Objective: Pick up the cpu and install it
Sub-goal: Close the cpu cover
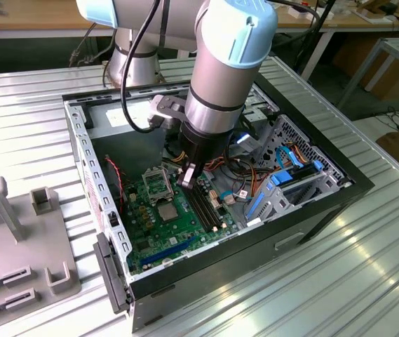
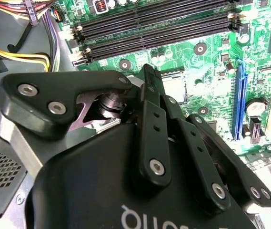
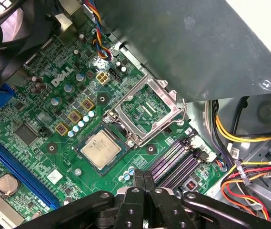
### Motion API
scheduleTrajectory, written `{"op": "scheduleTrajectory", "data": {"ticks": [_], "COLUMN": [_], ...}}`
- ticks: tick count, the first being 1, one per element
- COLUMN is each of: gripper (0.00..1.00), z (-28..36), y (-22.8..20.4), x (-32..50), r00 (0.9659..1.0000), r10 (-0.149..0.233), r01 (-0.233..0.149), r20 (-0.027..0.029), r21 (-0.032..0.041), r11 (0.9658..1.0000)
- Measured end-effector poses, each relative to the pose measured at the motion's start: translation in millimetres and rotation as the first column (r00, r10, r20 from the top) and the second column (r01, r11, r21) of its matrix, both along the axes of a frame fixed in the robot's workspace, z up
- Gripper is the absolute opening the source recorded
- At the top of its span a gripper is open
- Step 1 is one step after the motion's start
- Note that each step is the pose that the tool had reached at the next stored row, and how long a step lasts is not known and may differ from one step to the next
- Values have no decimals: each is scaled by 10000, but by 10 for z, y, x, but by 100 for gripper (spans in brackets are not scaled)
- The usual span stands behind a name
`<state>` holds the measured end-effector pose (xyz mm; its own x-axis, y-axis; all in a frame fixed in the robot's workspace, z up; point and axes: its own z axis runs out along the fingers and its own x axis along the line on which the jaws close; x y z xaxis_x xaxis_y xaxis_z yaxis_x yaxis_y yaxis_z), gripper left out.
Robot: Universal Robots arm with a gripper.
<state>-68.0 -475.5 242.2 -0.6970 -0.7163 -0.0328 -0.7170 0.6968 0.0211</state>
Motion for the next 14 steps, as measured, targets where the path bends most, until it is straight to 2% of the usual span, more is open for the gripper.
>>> {"op": "scheduleTrajectory", "data": {"ticks": [1,3,6,11,14], "gripper": [11,11,11,11,11], "z": [0,1,0,0,-3], "y": [-2,-3,6,61,119], "x": [0,-2,1,12,39], "r00": [10000,10000,10000,10000,10000], "r10": [0,-3,3,24,33], "r01": [0,3,-3,-24,-33], "r20": [3,2,2,3,3], "r21": [73,139,194,398,476], "r11": [10000,9999,9998,9992,9989]}}
